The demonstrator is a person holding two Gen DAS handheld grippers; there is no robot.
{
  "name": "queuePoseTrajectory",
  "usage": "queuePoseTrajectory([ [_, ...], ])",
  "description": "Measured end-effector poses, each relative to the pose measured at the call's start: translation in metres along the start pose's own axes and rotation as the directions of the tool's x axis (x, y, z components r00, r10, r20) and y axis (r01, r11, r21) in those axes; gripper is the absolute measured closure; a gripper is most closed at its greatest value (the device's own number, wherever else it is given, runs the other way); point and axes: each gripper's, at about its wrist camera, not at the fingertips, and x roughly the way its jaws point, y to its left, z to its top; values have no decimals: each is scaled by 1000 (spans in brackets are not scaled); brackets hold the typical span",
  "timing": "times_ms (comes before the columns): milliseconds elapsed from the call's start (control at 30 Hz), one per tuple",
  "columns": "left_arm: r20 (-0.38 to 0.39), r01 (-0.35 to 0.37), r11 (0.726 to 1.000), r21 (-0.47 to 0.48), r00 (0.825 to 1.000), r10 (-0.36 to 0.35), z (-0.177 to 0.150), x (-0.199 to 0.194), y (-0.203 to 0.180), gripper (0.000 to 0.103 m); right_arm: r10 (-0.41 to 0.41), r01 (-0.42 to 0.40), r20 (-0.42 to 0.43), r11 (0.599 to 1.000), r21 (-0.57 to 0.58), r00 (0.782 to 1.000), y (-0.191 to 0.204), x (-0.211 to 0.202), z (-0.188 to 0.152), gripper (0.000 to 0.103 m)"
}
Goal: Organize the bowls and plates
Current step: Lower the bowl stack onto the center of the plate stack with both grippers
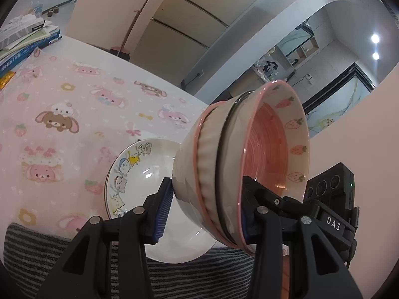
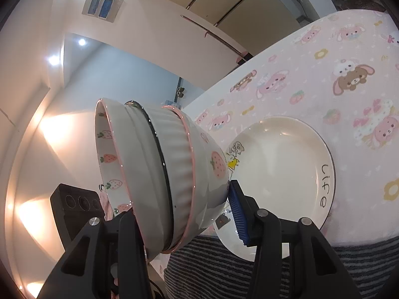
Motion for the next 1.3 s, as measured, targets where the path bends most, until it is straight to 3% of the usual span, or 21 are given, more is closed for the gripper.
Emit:
queuePoseTrajectory([
  [900, -81, -36, 999, -37, 996, 33, -26, 35, 30, 59, -72, 77, -90, 995, 59, 993, -36, 37, -11, 54],
  [1300, -88, -72, 997, -22, 994, 70, -32, 39, 37, 59, -142, 142, -100, 990, -5, 985, -34, 43, -13, 54],
])
